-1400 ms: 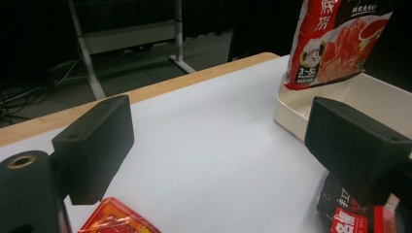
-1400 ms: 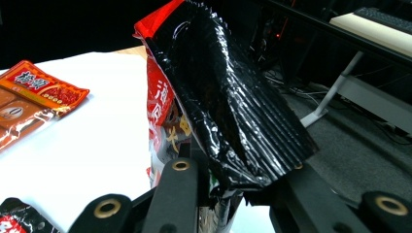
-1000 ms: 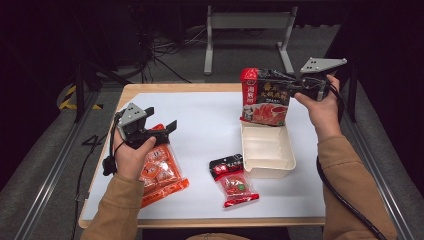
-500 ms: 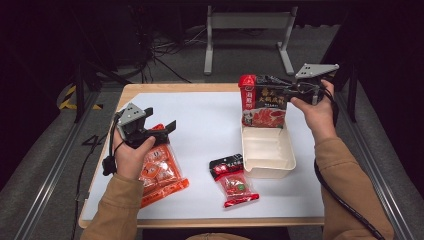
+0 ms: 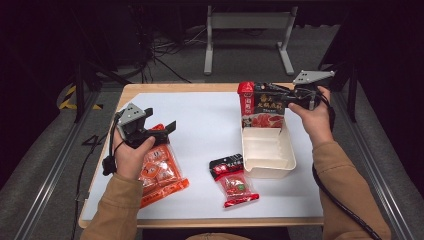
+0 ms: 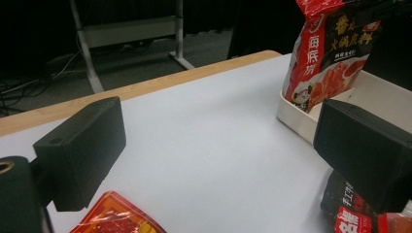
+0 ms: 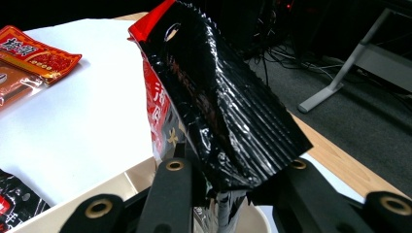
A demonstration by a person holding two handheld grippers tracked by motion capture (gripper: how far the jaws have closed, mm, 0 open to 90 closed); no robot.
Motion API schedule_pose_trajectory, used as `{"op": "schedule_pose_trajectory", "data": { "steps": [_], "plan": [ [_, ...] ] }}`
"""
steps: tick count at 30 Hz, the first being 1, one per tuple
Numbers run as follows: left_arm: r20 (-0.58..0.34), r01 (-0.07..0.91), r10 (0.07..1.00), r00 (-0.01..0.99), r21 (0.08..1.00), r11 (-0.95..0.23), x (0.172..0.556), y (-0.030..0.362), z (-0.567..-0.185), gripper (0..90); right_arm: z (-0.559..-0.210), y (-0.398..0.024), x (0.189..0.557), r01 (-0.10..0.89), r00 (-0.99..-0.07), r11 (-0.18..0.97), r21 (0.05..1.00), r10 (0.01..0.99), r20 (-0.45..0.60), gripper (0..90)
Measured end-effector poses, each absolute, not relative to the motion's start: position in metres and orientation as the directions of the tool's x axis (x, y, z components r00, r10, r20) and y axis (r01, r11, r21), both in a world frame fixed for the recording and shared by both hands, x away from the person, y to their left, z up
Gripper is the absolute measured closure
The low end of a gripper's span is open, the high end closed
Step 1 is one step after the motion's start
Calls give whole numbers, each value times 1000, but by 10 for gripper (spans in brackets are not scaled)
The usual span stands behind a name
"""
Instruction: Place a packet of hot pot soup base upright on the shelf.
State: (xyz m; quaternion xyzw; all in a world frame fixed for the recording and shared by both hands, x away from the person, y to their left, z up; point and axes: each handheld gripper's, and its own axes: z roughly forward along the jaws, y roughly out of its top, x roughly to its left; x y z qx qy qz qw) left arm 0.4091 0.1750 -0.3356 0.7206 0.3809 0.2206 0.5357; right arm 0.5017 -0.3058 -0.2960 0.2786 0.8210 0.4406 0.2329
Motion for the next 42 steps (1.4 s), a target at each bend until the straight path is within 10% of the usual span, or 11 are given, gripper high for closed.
{"op": "schedule_pose_trajectory", "data": {
  "steps": [24,42],
  "plan": [
    [-67,328,771,633,926,-188,407,173,-340,48,-314,-321,496,305,-705,389,869,706,-69,719],
    [-51,333,742,668,913,-237,404,189,-340,48,-289,-343,467,323,-644,275,905,765,-2,397]
  ]
}}
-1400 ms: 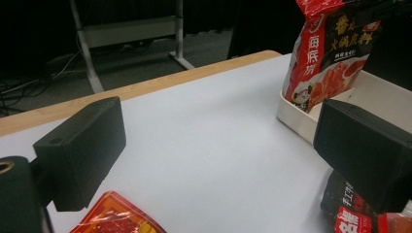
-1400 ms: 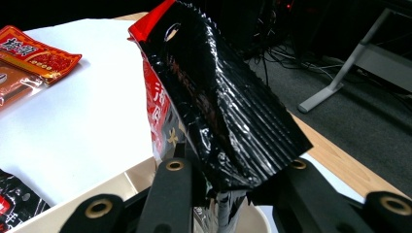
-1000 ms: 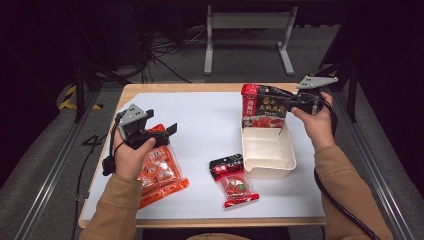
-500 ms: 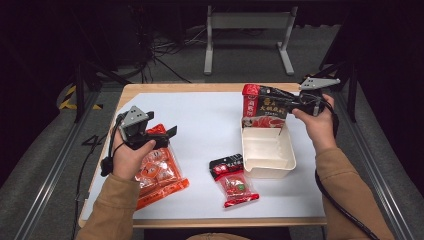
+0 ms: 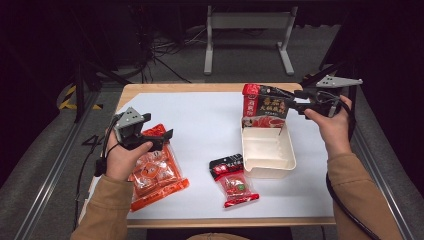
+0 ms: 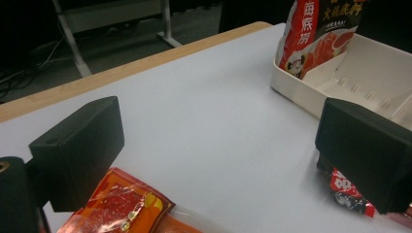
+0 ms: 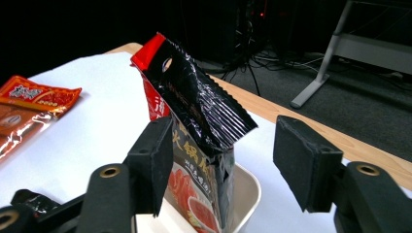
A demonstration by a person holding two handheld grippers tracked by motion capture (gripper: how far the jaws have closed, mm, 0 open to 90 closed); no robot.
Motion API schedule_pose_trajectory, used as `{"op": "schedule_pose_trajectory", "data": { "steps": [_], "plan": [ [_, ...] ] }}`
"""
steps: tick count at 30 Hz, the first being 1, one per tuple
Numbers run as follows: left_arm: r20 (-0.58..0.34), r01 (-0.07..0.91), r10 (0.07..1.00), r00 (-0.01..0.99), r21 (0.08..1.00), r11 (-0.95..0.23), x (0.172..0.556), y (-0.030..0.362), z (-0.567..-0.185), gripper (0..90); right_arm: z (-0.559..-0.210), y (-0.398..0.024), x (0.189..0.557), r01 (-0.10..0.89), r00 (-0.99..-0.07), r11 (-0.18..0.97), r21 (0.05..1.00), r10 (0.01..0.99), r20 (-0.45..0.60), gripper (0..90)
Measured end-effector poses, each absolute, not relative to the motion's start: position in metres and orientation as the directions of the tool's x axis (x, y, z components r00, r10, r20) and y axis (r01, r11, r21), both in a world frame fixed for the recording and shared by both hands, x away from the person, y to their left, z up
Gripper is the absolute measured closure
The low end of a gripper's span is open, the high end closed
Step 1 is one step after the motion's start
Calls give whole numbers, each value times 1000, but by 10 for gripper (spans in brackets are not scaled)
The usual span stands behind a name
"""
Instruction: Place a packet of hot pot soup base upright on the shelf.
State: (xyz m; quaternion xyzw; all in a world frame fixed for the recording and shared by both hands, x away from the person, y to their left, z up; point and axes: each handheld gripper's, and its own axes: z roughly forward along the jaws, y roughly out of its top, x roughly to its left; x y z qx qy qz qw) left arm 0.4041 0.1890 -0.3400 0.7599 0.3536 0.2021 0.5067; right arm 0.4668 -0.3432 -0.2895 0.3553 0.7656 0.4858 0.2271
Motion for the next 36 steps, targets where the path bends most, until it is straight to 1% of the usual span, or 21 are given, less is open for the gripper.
{"op": "schedule_pose_trajectory", "data": {
  "steps": [2,6,12,14,17,25,31,36],
  "plan": [
    [-56,334,734,677,912,-239,404,191,-340,67,-287,-347,460,323,-628,282,903,778,-18,385],
    [-57,337,731,681,910,-243,405,194,-340,74,-286,-350,452,320,-624,290,902,781,-29,382],
    [-47,332,734,678,910,-248,406,200,-336,72,-283,-352,434,296,-643,280,913,765,-26,374],
    [-48,337,732,680,907,-254,406,201,-335,70,-284,-352,426,291,-644,300,908,764,-46,371],
    [-32,336,737,675,903,-269,407,203,-335,67,-289,-353,416,284,-657,289,914,753,-34,371],
    [-37,346,738,674,898,-271,406,210,-335,82,-302,-360,397,287,-662,256,923,750,-2,367],
    [-29,341,733,679,897,-280,405,215,-333,109,-313,-365,387,299,-649,269,916,760,-12,363],
    [-47,355,746,664,898,-260,407,222,-334,119,-321,-361,386,321,-648,278,905,761,-4,351]
  ]
}}
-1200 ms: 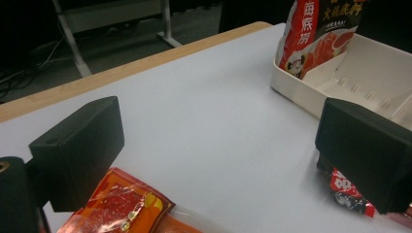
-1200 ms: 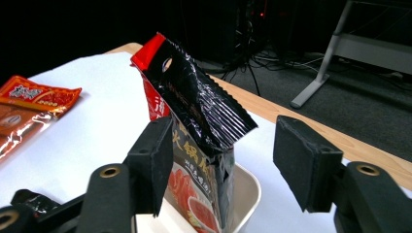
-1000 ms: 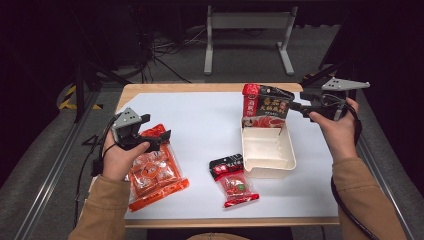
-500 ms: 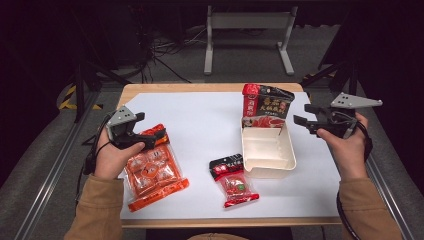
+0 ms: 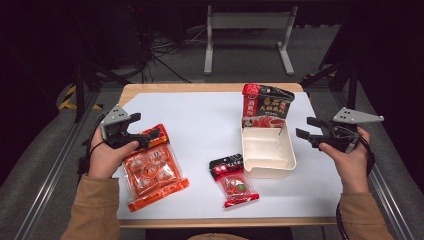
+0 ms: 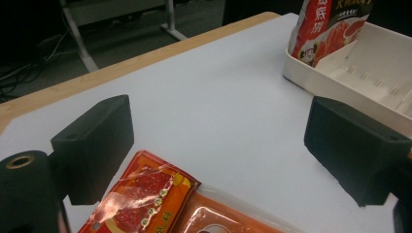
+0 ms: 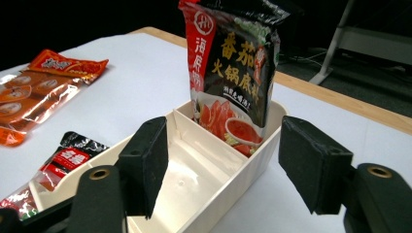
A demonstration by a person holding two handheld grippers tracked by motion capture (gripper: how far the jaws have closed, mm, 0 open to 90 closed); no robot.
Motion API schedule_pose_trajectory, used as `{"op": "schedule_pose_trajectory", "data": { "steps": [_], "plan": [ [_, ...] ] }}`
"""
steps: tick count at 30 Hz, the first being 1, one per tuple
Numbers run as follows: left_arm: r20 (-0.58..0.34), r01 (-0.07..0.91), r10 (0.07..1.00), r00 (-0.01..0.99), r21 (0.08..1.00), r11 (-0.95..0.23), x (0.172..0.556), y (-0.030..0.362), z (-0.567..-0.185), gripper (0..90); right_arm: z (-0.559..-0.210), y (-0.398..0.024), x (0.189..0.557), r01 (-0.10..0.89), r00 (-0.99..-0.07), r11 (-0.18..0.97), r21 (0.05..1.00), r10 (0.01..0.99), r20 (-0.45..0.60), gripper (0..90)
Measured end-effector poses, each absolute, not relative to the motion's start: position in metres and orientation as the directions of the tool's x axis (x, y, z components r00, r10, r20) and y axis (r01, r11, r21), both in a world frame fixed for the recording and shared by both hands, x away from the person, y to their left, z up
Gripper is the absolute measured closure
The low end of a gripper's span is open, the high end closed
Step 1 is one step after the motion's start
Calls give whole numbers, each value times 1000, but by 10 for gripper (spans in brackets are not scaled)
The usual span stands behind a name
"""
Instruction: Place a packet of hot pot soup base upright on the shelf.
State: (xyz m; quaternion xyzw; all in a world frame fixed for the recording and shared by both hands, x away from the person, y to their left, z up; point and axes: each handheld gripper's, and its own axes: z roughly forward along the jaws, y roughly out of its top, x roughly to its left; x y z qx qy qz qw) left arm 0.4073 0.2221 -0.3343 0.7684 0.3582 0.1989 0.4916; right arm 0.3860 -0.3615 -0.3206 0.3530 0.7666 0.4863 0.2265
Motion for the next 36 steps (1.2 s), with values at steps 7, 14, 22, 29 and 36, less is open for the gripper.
{"op": "schedule_pose_trajectory", "data": {
  "steps": [7,14,22,29,36],
  "plan": [
    [-67,369,771,633,902,-224,411,235,-339,123,-324,-353,386,307,-667,308,900,744,-26,345],
    [-68,397,821,567,896,-201,419,253,-353,136,-327,-352,386,315,-667,314,896,745,-26,344],
    [-94,426,862,499,893,-149,424,277,-370,153,-330,-350,388,320,-669,317,893,743,-24,342],
    [-93,471,892,442,871,-142,426,296,-387,161,-328,-344,391,308,-677,338,889,734,-44,334],
    [-111,521,908,404,844,-128,432,307,-403,161,-328,-341,391,307,-684,343,888,728,-45,334]
  ]
}}
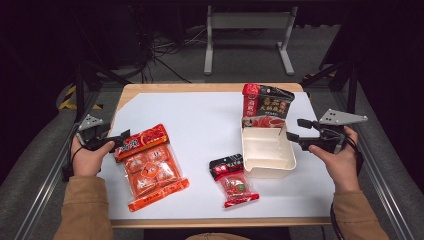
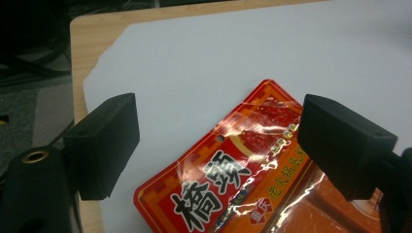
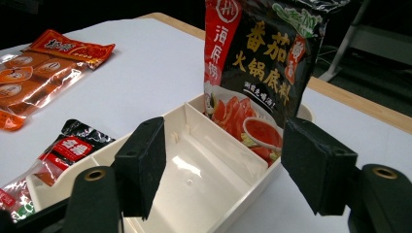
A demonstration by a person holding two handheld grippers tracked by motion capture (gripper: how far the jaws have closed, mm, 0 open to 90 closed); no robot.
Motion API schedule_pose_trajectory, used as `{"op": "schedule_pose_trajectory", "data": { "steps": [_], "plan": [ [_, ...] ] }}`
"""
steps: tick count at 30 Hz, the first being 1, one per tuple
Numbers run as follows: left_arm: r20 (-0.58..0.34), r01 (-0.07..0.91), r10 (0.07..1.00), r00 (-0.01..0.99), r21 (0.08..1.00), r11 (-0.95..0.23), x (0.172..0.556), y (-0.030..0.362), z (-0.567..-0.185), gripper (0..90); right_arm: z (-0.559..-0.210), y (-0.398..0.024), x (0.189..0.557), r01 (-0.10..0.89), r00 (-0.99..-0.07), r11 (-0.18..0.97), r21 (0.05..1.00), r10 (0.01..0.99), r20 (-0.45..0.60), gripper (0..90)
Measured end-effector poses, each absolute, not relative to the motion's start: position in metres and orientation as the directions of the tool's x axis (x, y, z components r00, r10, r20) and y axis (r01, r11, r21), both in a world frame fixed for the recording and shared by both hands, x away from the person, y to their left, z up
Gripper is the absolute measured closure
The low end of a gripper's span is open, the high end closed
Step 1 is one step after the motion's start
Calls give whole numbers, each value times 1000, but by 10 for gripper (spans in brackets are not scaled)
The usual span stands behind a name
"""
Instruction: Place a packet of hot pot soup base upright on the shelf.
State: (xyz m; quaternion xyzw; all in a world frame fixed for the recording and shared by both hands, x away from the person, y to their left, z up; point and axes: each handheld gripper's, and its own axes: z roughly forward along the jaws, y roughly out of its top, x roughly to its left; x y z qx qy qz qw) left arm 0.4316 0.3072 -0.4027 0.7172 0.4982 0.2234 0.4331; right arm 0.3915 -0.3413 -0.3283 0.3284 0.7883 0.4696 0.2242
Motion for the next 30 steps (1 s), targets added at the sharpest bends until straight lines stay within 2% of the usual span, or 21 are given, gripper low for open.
{"op": "schedule_pose_trajectory", "data": {
  "steps": [8,30],
  "plan": [
    [-106,569,917,384,809,-145,438,313,-418,142,-330,-339,391,304,-694,350,886,719,-45,332],
    [-201,714,925,323,693,-99,447,322,-454,144,-334,-337,393,310,-709,352,883,705,-32,327]
  ]
}}
